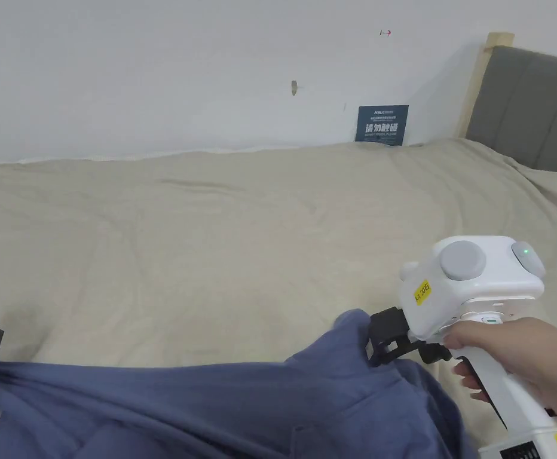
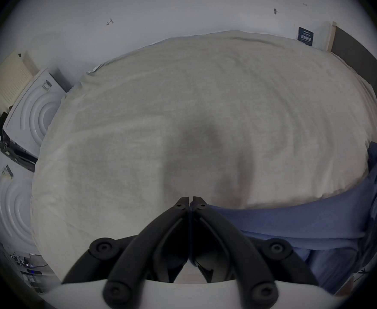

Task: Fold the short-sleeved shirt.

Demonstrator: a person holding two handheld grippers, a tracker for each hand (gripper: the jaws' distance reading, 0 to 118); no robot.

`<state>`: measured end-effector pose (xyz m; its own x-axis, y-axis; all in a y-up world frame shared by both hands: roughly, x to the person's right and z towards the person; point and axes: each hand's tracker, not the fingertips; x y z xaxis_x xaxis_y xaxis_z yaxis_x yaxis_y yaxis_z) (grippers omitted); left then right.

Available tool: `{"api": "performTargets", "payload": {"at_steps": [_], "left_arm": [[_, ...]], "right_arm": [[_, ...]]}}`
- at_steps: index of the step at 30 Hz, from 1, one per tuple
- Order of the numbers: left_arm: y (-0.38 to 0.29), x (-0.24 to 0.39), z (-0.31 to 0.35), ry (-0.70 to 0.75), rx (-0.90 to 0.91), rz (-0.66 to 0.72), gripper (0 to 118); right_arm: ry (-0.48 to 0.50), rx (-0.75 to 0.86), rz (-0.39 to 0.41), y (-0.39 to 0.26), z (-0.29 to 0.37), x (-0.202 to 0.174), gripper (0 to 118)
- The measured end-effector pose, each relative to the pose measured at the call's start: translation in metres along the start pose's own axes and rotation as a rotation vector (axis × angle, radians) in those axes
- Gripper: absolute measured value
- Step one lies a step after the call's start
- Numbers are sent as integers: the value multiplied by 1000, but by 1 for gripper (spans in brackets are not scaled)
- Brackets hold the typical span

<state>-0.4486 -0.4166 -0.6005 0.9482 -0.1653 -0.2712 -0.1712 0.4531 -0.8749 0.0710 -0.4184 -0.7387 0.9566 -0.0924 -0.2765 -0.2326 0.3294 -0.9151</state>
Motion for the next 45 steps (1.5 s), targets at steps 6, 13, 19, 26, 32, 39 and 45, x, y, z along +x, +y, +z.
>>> {"api": "performTargets", "payload": {"at_steps": [6, 13, 19, 26, 32, 39, 45], "left_arm": [[-8, 3, -3, 28, -25, -6, 1], [-6, 3, 5, 34, -26, -43, 1], [-6, -7, 50, -24, 47, 11, 1], [4, -32, 191, -126, 263, 85, 1], [34, -42, 319, -121, 493, 61, 1], [95, -51, 399, -28, 685, 70, 1], [148, -52, 423, -9, 886, 131, 1]], "right_arm": [[15, -40, 2, -5, -6, -7, 67], [101, 22, 39, -11, 12, -7, 0], [173, 200, 84, -31, 80, -9, 0], [252, 349, 39, -40, 197, -23, 0], [178, 614, 86, -24, 317, -49, 0], [146, 823, 30, 43, 409, -74, 0], [67, 1010, 15, 105, 457, -94, 0]]}}
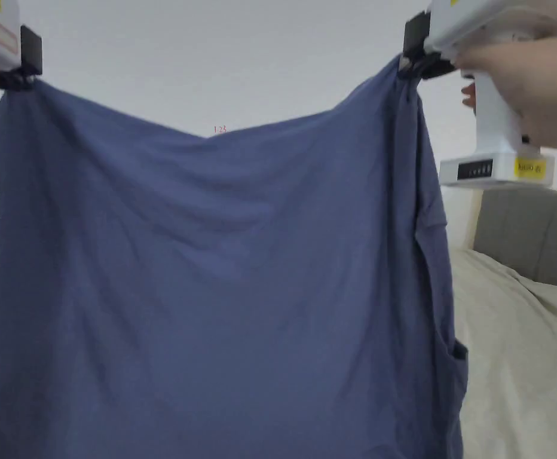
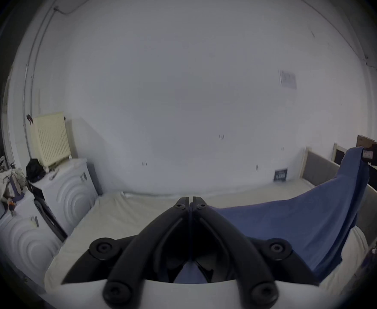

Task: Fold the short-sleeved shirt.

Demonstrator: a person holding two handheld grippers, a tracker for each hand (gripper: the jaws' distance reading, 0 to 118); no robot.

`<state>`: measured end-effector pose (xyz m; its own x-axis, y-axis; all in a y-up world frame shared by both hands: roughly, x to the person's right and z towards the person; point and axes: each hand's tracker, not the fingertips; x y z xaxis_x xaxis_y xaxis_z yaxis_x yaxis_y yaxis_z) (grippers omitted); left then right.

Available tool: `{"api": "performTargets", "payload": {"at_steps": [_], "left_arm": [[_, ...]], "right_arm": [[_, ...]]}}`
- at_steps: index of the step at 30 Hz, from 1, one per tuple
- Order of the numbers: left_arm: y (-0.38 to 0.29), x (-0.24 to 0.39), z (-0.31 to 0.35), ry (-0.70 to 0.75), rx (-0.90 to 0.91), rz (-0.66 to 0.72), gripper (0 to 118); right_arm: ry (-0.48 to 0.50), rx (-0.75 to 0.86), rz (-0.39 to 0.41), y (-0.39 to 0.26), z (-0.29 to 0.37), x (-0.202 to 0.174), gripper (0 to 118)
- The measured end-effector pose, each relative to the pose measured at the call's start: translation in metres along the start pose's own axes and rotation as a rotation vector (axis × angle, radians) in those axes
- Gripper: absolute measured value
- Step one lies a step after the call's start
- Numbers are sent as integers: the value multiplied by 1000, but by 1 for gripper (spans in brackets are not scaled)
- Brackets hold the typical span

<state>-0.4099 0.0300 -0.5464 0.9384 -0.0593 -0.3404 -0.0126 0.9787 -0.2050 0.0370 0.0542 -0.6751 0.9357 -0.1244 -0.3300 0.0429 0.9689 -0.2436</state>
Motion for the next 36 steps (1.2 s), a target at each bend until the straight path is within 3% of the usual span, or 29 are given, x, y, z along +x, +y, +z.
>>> {"api": "performTargets", "payload": {"at_steps": [6, 10, 15, 20, 27, 31, 32, 34, 36], "left_arm": [[35, 5, -23, -11, 154, 37, 1], [39, 11, -32, 8, 220, -12, 1], [21, 14, -51, -8, 171, -22, 1], [-73, 40, -89, -106, -46, -56, 1], [-313, 76, -107, -226, -444, 74, 1], [-397, 73, -68, -291, -534, 29, 1], [-412, 69, -57, -283, -541, 22, 1], [-436, 57, -34, -295, -558, 6, 1], [-448, 45, -5, -306, -555, 18, 1]], "right_arm": [[-69, 117, 147, 54, -18, -16, 0], [-72, 193, 179, 65, -19, -24, 0], [-96, 170, 209, 43, -30, -22, 0], [-83, 0, 172, -66, -66, -5, 0], [-4, -412, 18, -326, -104, 24, 0], [98, -549, 4, -432, -67, 44, 0], [81, -554, 42, -448, -54, 50, 0], [99, -584, -5, -474, -22, 66, 0], [121, -565, 11, -483, 16, 73, 0]]}}
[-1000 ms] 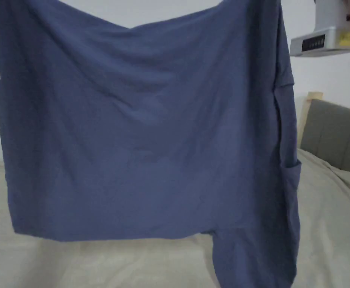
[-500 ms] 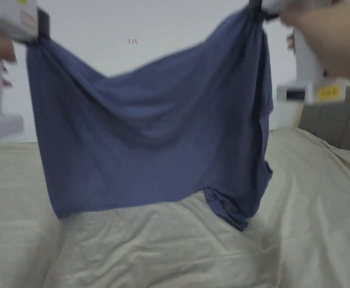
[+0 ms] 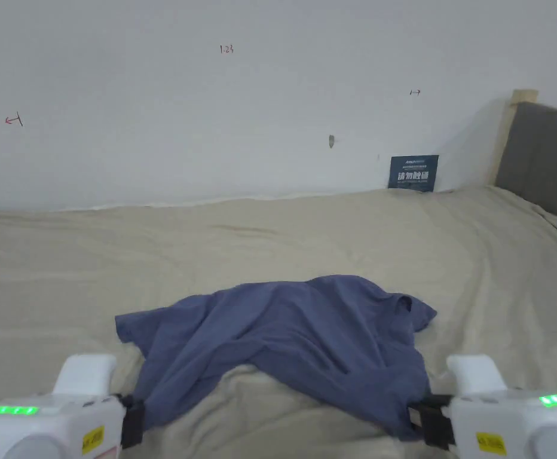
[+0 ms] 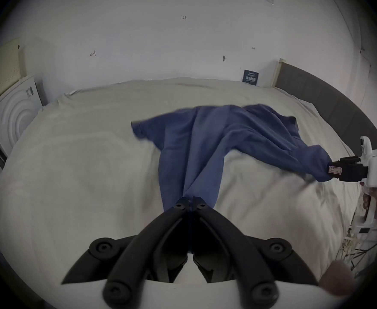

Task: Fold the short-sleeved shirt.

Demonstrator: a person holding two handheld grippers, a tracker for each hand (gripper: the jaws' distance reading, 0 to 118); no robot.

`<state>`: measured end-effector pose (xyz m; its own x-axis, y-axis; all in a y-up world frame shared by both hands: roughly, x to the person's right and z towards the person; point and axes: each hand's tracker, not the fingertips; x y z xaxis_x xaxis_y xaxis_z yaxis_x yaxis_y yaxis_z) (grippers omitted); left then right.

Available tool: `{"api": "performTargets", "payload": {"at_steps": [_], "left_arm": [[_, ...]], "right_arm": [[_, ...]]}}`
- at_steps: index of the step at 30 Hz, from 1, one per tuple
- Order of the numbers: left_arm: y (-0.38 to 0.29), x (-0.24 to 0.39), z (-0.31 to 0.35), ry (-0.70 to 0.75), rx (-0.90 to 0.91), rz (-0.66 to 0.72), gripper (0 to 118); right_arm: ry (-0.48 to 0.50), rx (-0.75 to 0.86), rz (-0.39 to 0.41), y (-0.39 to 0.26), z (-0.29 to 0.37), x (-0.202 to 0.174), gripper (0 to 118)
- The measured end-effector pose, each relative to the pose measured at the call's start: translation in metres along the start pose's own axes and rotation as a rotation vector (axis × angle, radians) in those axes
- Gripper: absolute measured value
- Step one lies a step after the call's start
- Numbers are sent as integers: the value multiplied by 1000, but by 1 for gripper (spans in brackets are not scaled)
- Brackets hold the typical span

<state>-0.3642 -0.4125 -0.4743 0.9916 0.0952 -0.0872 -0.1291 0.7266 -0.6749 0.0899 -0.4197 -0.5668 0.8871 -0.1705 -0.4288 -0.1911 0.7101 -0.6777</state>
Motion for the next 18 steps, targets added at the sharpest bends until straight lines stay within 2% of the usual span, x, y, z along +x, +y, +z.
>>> {"api": "performTargets", "payload": {"at_steps": [3, 6, 8, 11, 15, 18], "left_arm": [[-28, -9, 43, -32, 57, 64, 1], [-42, -17, 93, 6, 155, 86, 1], [-45, -22, 120, 17, 188, 59, 1], [-52, -30, 149, 22, 190, 62, 1], [-71, -33, 166, 9, 109, 89, 1], [-90, -28, 167, -9, 18, 42, 1]], "right_arm": [[28, 123, 65, -30, 56, 1, 0], [46, 249, 11, -43, 116, 5, 0], [61, 251, -34, -43, 144, 12, 0], [43, 268, -39, -51, 176, 22, 0], [11, 230, -70, -71, 198, 25, 0], [7, 150, -73, -92, 199, 24, 0]]}}
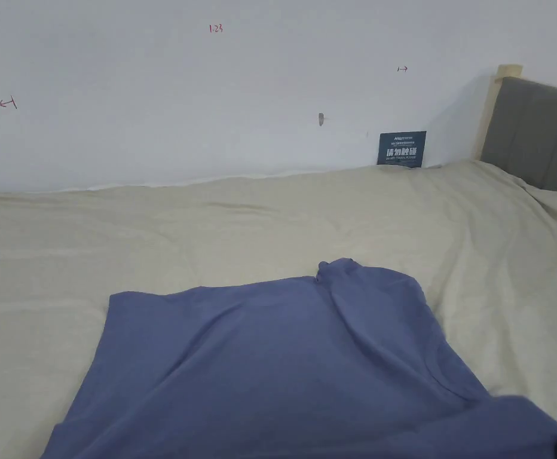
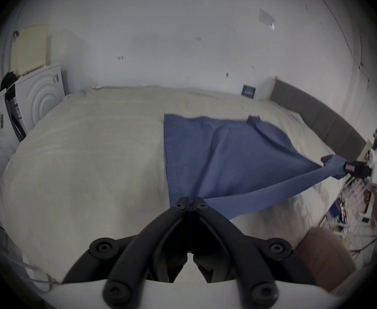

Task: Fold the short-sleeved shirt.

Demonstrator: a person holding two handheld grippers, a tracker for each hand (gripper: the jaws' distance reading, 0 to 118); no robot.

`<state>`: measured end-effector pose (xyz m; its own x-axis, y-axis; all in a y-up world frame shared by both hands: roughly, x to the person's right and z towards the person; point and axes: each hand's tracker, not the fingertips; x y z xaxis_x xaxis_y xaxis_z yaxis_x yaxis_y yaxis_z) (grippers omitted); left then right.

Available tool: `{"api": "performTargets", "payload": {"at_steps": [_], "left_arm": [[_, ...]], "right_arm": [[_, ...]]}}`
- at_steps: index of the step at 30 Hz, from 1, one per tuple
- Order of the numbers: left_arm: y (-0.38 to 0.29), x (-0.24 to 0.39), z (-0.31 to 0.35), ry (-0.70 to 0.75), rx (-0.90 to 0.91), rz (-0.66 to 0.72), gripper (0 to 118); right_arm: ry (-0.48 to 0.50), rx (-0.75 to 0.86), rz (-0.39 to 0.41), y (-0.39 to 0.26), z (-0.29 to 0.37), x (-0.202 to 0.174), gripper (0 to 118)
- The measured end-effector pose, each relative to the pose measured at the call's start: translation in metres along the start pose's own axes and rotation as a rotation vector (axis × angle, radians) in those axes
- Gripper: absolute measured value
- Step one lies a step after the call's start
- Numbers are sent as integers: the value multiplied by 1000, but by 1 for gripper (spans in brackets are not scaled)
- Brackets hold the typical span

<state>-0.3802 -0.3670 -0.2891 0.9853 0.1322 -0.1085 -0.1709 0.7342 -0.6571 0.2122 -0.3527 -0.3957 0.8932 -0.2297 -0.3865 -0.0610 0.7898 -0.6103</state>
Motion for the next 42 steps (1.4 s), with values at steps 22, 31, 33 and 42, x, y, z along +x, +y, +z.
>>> {"api": "performTargets", "payload": {"at_steps": [22, 31, 33, 42], "left_arm": [[-48, -4, 9, 48, -125, 62, 114], [-56, 48, 98, 32, 242, 82, 29], [-65, 56, 109, 65, 295, 75, 0], [-53, 48, 99, 127, 122, 18, 0]], "right_arm": [[-183, -144, -120, -60, -27, 36, 100], [83, 201, -196, -36, 46, -38, 39], [40, 260, -141, -35, 47, -55, 0], [73, 229, -101, -36, 48, -77, 0]]}}
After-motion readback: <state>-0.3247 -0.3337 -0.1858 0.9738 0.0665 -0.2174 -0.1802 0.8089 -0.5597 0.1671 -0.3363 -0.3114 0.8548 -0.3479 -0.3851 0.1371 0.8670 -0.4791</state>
